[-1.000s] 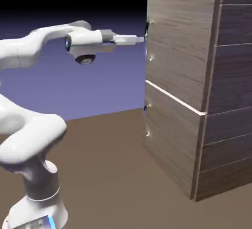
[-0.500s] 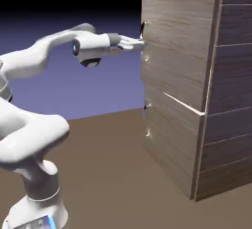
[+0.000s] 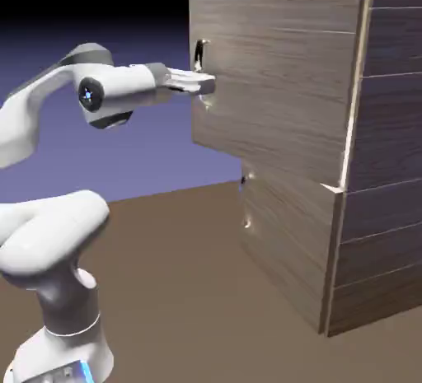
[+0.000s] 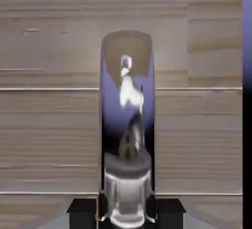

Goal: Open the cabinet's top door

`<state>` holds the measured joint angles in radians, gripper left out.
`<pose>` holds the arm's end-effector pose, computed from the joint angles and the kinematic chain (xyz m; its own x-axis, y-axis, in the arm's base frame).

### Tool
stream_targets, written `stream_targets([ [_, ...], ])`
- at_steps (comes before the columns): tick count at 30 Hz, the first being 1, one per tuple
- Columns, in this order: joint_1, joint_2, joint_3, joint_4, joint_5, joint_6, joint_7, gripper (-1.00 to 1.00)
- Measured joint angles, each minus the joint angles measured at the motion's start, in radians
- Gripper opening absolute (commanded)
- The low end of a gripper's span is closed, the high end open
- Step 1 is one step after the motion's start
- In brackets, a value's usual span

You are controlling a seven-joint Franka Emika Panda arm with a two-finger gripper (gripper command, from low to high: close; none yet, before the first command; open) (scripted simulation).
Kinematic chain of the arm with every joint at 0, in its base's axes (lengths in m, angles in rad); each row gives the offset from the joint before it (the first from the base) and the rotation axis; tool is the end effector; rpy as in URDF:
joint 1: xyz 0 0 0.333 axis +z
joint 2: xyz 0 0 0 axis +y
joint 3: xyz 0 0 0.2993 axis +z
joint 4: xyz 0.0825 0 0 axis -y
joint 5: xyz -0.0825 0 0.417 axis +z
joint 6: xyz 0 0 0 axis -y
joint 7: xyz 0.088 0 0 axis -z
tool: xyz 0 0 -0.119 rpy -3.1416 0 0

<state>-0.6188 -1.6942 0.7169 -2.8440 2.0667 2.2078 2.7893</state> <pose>0.2898 0.1071 0.5913 -0.3231 0.6288 -0.7072 -0.3223 0.6295 0.7070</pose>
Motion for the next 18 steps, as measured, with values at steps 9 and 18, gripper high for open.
stream_targets([
  [9,0.092,-0.013,-0.326,-0.125,-0.233,-0.204,-0.107,-1.00],
  [18,-0.184,-0.068,-0.471,-0.159,-0.263,-0.575,-0.107,-1.00],
])
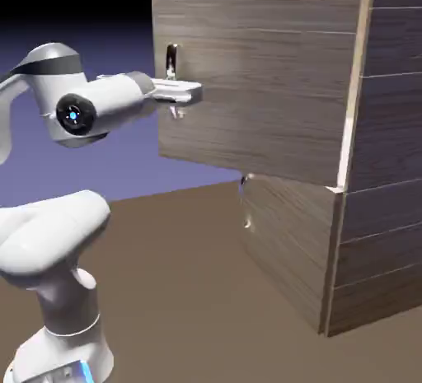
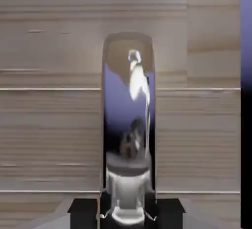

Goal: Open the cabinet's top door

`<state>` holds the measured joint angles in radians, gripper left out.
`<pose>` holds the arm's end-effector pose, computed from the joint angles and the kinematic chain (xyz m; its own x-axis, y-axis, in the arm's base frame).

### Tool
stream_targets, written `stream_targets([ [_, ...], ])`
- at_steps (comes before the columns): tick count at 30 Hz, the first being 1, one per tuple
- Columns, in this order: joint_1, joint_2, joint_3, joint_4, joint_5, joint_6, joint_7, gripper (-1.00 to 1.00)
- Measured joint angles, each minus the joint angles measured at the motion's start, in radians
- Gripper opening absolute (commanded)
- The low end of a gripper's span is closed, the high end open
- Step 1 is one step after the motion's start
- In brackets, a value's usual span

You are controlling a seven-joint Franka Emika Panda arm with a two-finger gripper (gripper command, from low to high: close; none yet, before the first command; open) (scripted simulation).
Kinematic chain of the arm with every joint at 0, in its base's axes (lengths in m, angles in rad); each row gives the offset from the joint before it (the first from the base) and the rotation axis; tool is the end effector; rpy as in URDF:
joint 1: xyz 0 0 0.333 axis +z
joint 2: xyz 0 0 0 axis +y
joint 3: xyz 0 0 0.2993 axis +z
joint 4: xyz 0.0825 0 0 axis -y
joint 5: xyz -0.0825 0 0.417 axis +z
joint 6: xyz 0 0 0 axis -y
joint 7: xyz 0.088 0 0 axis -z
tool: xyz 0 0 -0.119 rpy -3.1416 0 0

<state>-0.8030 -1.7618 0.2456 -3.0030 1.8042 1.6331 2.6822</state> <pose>0.2243 0.0129 0.5918 -0.4756 0.5233 -0.7071 -0.4753 0.5235 0.7071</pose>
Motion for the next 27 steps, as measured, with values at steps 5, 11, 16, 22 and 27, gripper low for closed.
stream_targets([
  [5,-0.179,-0.001,-0.040,-0.008,0.028,-0.200,0.007,-1.00],
  [11,-0.195,0.191,-0.244,0.033,-0.178,-0.365,-0.146,-1.00],
  [16,-0.171,0.372,-0.374,0.098,-0.337,-0.467,-0.267,-1.00],
  [22,-0.108,0.589,-0.504,0.206,-0.508,-0.573,-0.399,-1.00],
  [27,-0.030,0.771,-0.605,0.320,-0.634,-0.660,-0.501,-1.00],
])
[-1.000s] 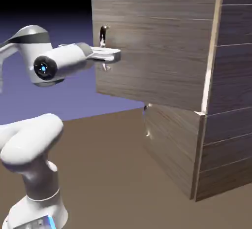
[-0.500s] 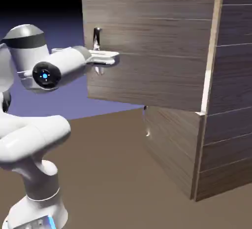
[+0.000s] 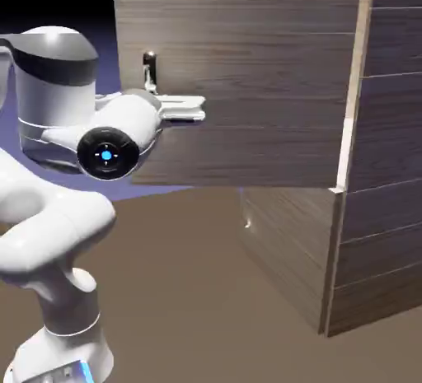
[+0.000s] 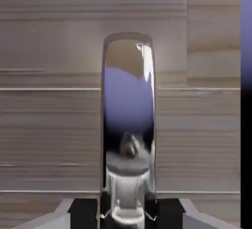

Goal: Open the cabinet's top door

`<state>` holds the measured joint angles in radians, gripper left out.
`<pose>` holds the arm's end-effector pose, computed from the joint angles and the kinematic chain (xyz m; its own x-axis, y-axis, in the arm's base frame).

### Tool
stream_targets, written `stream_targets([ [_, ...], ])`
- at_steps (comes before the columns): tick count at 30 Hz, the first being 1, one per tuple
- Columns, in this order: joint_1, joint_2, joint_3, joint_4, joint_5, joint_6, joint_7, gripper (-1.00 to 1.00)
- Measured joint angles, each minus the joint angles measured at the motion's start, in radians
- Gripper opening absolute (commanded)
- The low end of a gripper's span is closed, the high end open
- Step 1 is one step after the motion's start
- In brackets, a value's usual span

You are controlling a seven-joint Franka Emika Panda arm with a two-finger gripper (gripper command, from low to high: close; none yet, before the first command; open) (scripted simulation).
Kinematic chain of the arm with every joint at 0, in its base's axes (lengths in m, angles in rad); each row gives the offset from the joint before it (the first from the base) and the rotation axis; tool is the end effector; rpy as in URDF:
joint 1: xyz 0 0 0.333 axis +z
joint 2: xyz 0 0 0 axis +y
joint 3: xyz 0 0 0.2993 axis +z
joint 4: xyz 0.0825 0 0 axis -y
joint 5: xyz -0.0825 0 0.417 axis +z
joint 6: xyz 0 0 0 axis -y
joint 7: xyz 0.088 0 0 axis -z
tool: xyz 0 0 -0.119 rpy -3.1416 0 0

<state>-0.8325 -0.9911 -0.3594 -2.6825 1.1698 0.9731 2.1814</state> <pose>0.1754 -0.1560 0.5642 -0.6552 0.2662 -0.7070 -0.6550 0.2659 0.7073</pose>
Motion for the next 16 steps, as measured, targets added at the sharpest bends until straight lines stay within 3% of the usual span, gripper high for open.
stream_targets([
  [15,0.312,0.544,-0.302,0.466,-0.275,-0.344,-0.303,-1.00],
  [16,0.322,0.562,-0.312,0.483,-0.282,-0.358,-0.315,1.00],
])
